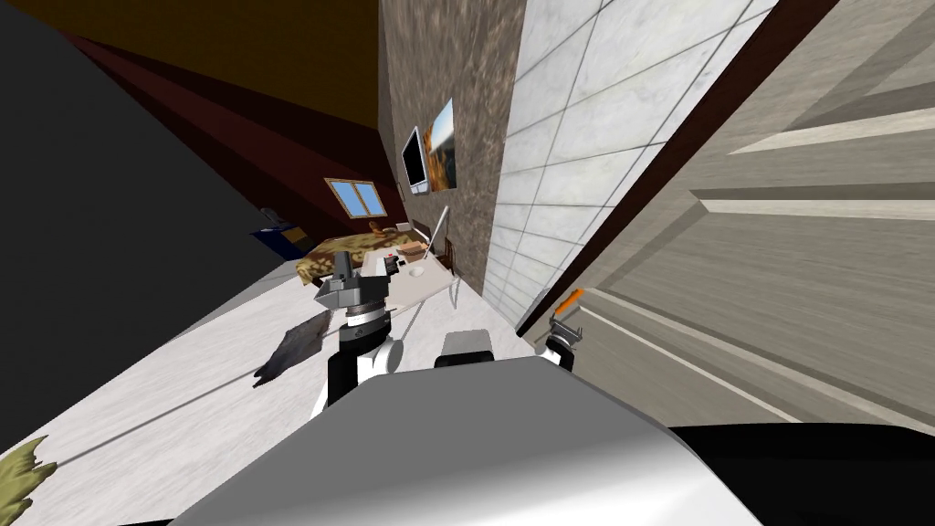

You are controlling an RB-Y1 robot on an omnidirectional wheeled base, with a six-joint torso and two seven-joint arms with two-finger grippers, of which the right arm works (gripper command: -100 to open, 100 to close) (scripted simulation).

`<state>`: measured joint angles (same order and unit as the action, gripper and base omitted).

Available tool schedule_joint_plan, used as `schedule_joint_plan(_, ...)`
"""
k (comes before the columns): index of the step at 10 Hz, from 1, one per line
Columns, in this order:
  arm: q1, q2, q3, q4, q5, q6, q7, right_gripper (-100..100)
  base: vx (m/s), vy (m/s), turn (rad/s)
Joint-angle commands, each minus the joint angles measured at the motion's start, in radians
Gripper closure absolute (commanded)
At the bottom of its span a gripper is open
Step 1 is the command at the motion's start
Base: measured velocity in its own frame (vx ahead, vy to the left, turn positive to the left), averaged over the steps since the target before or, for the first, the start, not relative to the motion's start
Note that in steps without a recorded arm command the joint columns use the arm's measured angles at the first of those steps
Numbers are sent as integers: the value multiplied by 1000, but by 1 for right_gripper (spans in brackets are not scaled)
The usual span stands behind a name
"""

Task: Pull the door open

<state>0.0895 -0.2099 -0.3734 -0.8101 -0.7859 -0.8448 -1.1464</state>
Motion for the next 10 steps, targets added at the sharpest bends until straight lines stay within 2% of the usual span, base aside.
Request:
schedule_joint_plan(1,-10,-5,-5,29,-11,-5,-23,-100,50,-45,80)
schedule_joint_plan(5,-28,-11,-17,87,-39,-17,-71,-100,29,-45,78)
schedule_joint_plan(6,-21,-9,-14,73,-33,-14,-61,-100,12,-26,21)
schedule_joint_plan(10,41,-27,46,39,-87,-36,-75,-100,195,-22,-7)
